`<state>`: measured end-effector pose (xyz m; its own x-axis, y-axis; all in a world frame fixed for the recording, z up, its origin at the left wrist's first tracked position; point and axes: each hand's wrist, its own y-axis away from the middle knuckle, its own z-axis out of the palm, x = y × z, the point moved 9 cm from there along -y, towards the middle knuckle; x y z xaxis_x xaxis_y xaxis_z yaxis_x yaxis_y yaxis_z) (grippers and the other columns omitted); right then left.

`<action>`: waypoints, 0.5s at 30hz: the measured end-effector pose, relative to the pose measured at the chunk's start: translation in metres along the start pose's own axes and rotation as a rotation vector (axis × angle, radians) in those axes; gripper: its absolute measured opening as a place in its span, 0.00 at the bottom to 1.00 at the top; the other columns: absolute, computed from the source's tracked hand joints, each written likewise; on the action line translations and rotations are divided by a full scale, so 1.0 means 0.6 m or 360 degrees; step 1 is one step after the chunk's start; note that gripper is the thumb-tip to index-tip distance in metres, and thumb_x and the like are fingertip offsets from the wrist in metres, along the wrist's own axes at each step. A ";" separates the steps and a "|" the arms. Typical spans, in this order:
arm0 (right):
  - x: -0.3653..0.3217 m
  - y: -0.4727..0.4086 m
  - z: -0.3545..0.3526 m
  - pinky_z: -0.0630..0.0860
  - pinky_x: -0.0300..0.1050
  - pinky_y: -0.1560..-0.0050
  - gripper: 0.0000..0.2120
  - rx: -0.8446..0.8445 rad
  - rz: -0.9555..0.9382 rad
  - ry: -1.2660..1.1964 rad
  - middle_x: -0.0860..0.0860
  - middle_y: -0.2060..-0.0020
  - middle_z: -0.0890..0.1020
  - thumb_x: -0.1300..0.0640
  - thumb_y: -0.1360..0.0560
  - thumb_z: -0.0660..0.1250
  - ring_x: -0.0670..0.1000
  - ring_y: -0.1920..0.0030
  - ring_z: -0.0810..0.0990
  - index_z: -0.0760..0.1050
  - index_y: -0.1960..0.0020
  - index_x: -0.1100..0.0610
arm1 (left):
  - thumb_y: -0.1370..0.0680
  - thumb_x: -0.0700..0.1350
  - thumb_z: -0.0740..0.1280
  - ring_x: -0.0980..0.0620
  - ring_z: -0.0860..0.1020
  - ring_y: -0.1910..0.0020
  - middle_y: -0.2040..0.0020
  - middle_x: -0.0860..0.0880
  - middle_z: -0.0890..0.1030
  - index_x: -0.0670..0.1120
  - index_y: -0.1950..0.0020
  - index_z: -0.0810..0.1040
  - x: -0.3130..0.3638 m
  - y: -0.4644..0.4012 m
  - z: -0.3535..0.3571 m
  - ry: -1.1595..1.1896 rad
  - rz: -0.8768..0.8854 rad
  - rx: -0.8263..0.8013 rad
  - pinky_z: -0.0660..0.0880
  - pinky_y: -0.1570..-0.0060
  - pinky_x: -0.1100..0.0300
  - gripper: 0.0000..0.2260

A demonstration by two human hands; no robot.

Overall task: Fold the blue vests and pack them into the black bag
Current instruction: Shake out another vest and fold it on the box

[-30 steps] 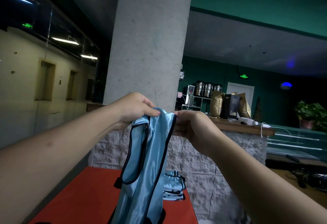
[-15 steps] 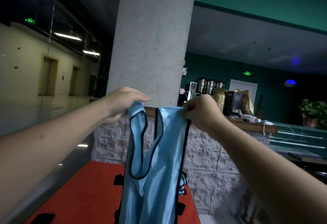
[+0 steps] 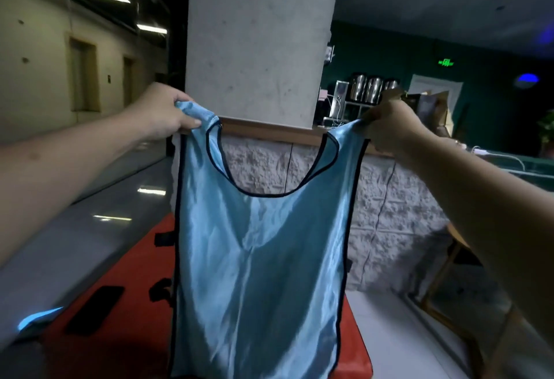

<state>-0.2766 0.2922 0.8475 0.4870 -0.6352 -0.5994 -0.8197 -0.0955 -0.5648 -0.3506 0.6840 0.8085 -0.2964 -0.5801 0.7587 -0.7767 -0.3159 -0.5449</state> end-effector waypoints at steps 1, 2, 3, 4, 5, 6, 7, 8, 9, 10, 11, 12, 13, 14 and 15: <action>0.009 -0.002 0.012 0.68 0.42 0.72 0.06 -0.0030 0.0013 -0.0015 0.54 0.66 0.79 0.61 0.24 0.74 0.52 0.68 0.73 0.81 0.59 0.55 | 0.27 0.28 0.73 0.44 0.82 0.55 0.52 0.35 0.84 0.38 0.51 0.84 -0.011 0.000 0.002 -0.0034 0.0001 0.0012 0.84 0.48 0.48 0.08; 0.020 -0.003 0.023 0.67 0.42 0.73 0.07 -0.0060 0.0042 -0.0039 0.56 0.65 0.79 0.62 0.25 0.74 0.53 0.67 0.73 0.80 0.61 0.54 | 0.27 0.28 0.73 0.45 0.82 0.56 0.53 0.37 0.84 0.40 0.53 0.83 -0.025 0.000 0.005 -0.0060 -0.0011 0.0006 0.85 0.54 0.54 0.08; 0.031 -0.003 0.034 0.67 0.42 0.74 0.07 -0.0092 0.0067 -0.0045 0.58 0.65 0.78 0.62 0.25 0.74 0.53 0.67 0.72 0.80 0.61 0.55 | 0.26 0.28 0.72 0.46 0.82 0.58 0.55 0.39 0.83 0.42 0.55 0.82 -0.038 0.001 0.009 -0.0061 -0.0030 -0.0012 0.84 0.60 0.59 0.09; 0.044 -0.003 0.048 0.66 0.42 0.75 0.06 -0.0133 0.0092 -0.0040 0.59 0.66 0.77 0.63 0.24 0.73 0.53 0.68 0.71 0.80 0.60 0.57 | 0.25 0.28 0.71 0.46 0.81 0.60 0.56 0.40 0.82 0.42 0.56 0.82 -0.056 0.004 0.013 -0.0043 -0.0068 -0.0029 0.83 0.65 0.62 0.09; 0.054 -0.002 0.059 0.65 0.41 0.76 0.05 -0.0172 0.0111 -0.0042 0.59 0.67 0.76 0.63 0.24 0.73 0.53 0.70 0.71 0.81 0.58 0.59 | 0.25 0.29 0.71 0.47 0.81 0.62 0.56 0.41 0.82 0.43 0.56 0.81 -0.073 0.007 0.016 -0.0042 -0.0094 -0.0043 0.81 0.70 0.64 0.09; 0.065 0.001 0.070 0.65 0.39 0.77 0.04 -0.0208 0.0131 -0.0056 0.59 0.69 0.76 0.65 0.24 0.72 0.52 0.71 0.70 0.82 0.57 0.60 | 0.25 0.31 0.72 0.48 0.80 0.64 0.56 0.42 0.82 0.43 0.54 0.82 -0.089 0.009 0.017 -0.0073 -0.0113 -0.0047 0.79 0.74 0.64 0.08; 0.075 0.001 0.084 0.66 0.39 0.78 0.04 -0.0237 0.0152 -0.0081 0.60 0.70 0.76 0.66 0.23 0.71 0.52 0.73 0.71 0.82 0.56 0.62 | 0.25 0.32 0.73 0.49 0.79 0.65 0.56 0.43 0.82 0.44 0.53 0.82 -0.104 0.009 0.018 -0.0132 -0.0121 -0.0050 0.77 0.76 0.64 0.07; 0.084 0.002 0.096 0.67 0.40 0.78 0.04 -0.0258 0.0171 -0.0112 0.60 0.70 0.77 0.68 0.23 0.70 0.53 0.74 0.72 0.82 0.56 0.63 | 0.25 0.33 0.73 0.49 0.79 0.65 0.57 0.43 0.82 0.44 0.53 0.83 -0.118 0.009 0.019 -0.0160 -0.0134 -0.0054 0.76 0.78 0.65 0.07; 0.095 0.000 0.112 0.70 0.41 0.77 0.04 -0.0279 0.0191 -0.0148 0.61 0.71 0.79 0.69 0.23 0.69 0.54 0.75 0.74 0.82 0.55 0.65 | 0.25 0.32 0.74 0.48 0.79 0.65 0.57 0.43 0.82 0.44 0.53 0.83 -0.136 0.005 0.024 -0.0155 -0.0158 -0.0063 0.75 0.78 0.65 0.07; 0.108 -0.005 0.129 0.73 0.41 0.76 0.03 -0.0287 0.0227 -0.0199 0.61 0.71 0.80 0.70 0.23 0.69 0.54 0.75 0.78 0.81 0.54 0.66 | 0.25 0.32 0.73 0.48 0.78 0.65 0.57 0.43 0.82 0.44 0.54 0.82 -0.157 0.000 0.029 -0.0119 -0.0198 -0.0070 0.75 0.78 0.65 0.08; 0.122 -0.013 0.149 0.77 0.41 0.74 0.03 -0.0285 0.0278 -0.0282 0.61 0.70 0.82 0.70 0.23 0.69 0.55 0.74 0.82 0.81 0.53 0.67 | 0.25 0.31 0.73 0.47 0.78 0.65 0.57 0.42 0.82 0.44 0.55 0.82 -0.179 -0.008 0.035 -0.0073 -0.0240 -0.0072 0.76 0.78 0.65 0.08; 0.136 -0.023 0.170 0.79 0.42 0.72 0.03 -0.0291 0.0338 -0.0387 0.62 0.68 0.82 0.71 0.22 0.68 0.57 0.72 0.84 0.80 0.53 0.68 | 0.25 0.31 0.72 0.46 0.79 0.65 0.57 0.41 0.82 0.44 0.56 0.82 -0.198 -0.018 0.042 -0.0041 -0.0277 -0.0071 0.77 0.77 0.65 0.08; 0.150 -0.034 0.194 0.81 0.44 0.69 0.03 -0.0307 0.0392 -0.0501 0.64 0.65 0.83 0.72 0.22 0.67 0.59 0.68 0.86 0.79 0.53 0.69 | 0.25 0.31 0.72 0.46 0.79 0.64 0.56 0.40 0.82 0.44 0.56 0.83 -0.219 -0.028 0.049 -0.0018 -0.0309 -0.0076 0.78 0.76 0.64 0.09; 0.162 -0.045 0.220 0.83 0.45 0.67 0.03 -0.0328 0.0430 -0.0585 0.66 0.63 0.83 0.72 0.22 0.67 0.62 0.66 0.86 0.78 0.54 0.70 | 0.25 0.31 0.72 0.45 0.80 0.62 0.56 0.40 0.82 0.44 0.56 0.83 -0.241 -0.041 0.057 -0.0011 -0.0338 -0.0082 0.79 0.75 0.63 0.08; 0.175 -0.061 0.253 0.83 0.46 0.65 0.03 -0.0357 0.0459 -0.0652 0.66 0.61 0.83 0.73 0.22 0.67 0.63 0.64 0.87 0.78 0.54 0.70 | 0.25 0.30 0.72 0.44 0.80 0.61 0.55 0.40 0.82 0.44 0.55 0.83 -0.267 -0.057 0.067 -0.0017 -0.0370 -0.0088 0.80 0.74 0.62 0.08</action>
<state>-0.1497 0.3454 0.7191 0.2740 -0.3138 -0.9091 -0.9597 -0.1509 -0.2371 -0.2542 0.7577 0.6910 -0.1005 -0.5043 0.8576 -0.8528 -0.4004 -0.3353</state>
